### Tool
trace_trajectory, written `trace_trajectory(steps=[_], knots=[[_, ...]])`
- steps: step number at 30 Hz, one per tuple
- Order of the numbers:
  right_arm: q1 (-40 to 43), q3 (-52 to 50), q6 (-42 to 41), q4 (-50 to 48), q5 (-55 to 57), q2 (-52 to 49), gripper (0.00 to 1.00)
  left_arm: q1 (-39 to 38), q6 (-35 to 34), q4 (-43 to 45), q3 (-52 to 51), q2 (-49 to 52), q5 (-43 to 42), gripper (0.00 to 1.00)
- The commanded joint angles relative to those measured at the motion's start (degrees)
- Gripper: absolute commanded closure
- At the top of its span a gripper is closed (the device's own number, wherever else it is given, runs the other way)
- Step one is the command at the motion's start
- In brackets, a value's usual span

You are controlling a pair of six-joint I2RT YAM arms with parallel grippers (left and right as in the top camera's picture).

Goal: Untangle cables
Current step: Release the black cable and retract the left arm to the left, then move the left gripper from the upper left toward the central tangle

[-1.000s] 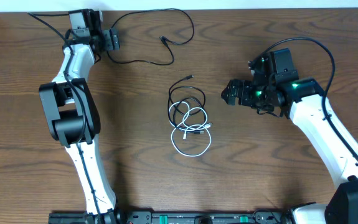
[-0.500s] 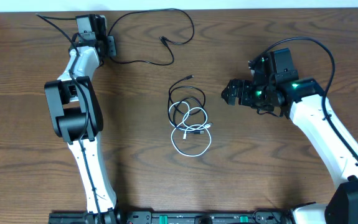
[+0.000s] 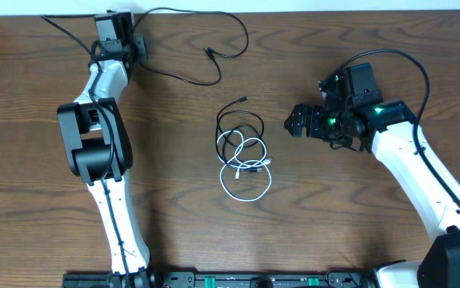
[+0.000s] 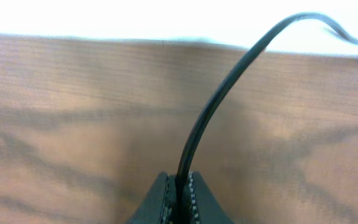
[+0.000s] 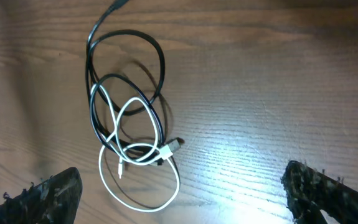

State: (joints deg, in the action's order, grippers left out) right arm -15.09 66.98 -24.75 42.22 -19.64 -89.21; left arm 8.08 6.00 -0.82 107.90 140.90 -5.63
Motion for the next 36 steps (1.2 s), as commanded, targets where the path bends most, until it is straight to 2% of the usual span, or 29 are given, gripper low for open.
trace_trajectory(steps=[1, 8, 14, 15, 16, 17, 18, 31, 34, 36], knots=[[-0.39, -0.39, 0.2, 0.28, 0.24, 0.7, 0.01, 1.27, -1.36, 4.79, -0.42, -5.51, 1.6, 0.93], [-0.39, -0.39, 0.2, -0.35, 0.26, 0.7, 0.01, 6.51, -3.74, 13.03, -0.42, -13.27, 8.35, 0.92], [-0.39, -0.39, 0.17, -0.87, 0.72, 0.7, 0.01, 13.2, -3.74, 12.44, -0.42, -16.41, 8.94, 0.92], [-0.39, -0.39, 0.17, -0.94, 0.92, 0.7, 0.01, 14.21, -3.74, 10.86, -0.42, -16.41, 8.92, 0.77], [-0.39, -0.39, 0.17, -1.01, 1.16, 0.7, 0.01, 15.1, -3.74, 8.74, -0.42, -16.39, 8.92, 0.5], [-0.39, -0.39, 0.17, -1.05, 1.29, 0.7, 0.01, 15.72, -3.74, 6.73, -0.44, -16.31, 8.92, 0.1], [-0.39, -0.39, 0.17, -1.07, 1.31, 0.7, 0.01, 16.37, -3.76, 4.68, -0.44, -16.06, 8.9, 0.04], [-0.39, -0.39, 0.17, -0.42, 1.27, 0.7, 0.01, 18.64, -3.76, -12.81, -0.59, -15.39, 9.49, 0.04], [-0.39, -0.39, 0.11, -0.76, 0.92, 0.7, 0.01, 18.64, -5.49, -17.33, -0.81, -15.32, 16.09, 0.04], [-0.39, -0.39, 0.13, -1.33, -0.81, 0.7, 0.01, 18.91, -10.16, -21.22, -0.81, -14.88, 25.57, 0.03]])
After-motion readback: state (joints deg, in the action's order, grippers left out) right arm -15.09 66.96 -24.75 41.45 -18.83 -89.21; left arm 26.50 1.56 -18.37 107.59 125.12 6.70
